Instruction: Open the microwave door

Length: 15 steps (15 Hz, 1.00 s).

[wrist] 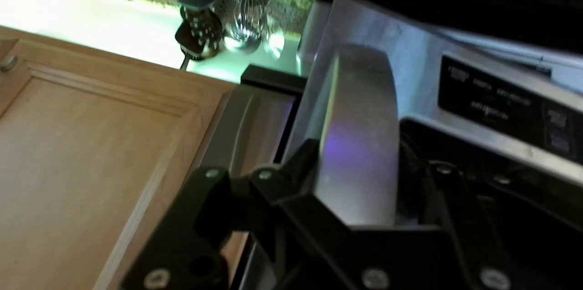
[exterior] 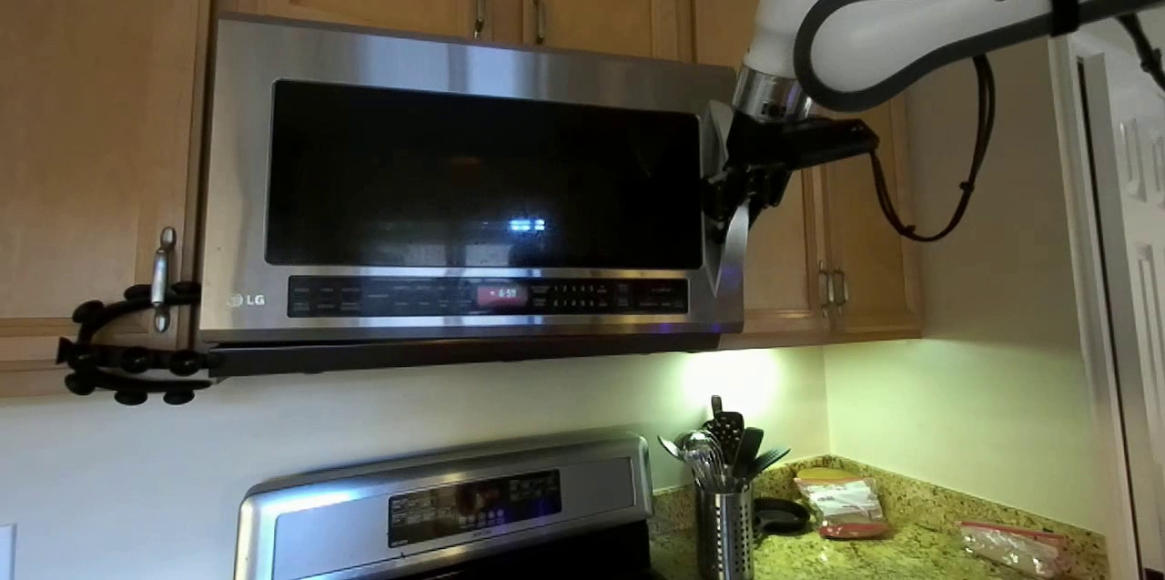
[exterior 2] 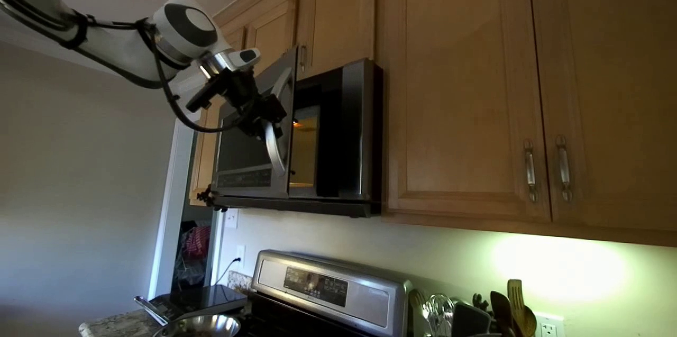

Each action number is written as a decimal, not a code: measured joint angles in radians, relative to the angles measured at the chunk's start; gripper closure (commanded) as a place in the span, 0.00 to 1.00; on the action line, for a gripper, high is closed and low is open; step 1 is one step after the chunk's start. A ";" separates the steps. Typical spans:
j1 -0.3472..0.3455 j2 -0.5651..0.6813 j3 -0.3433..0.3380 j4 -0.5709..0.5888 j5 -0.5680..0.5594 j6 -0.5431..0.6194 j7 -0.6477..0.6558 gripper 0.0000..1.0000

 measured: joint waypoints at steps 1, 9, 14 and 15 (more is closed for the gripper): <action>0.022 -0.018 0.003 -0.012 0.026 -0.068 -0.018 0.17; 0.075 -0.037 -0.046 -0.081 0.204 -0.385 -0.107 0.00; 0.075 -0.038 -0.130 -0.137 0.294 -0.406 -0.151 0.00; 0.074 -0.038 -0.147 -0.148 0.312 -0.405 -0.161 0.00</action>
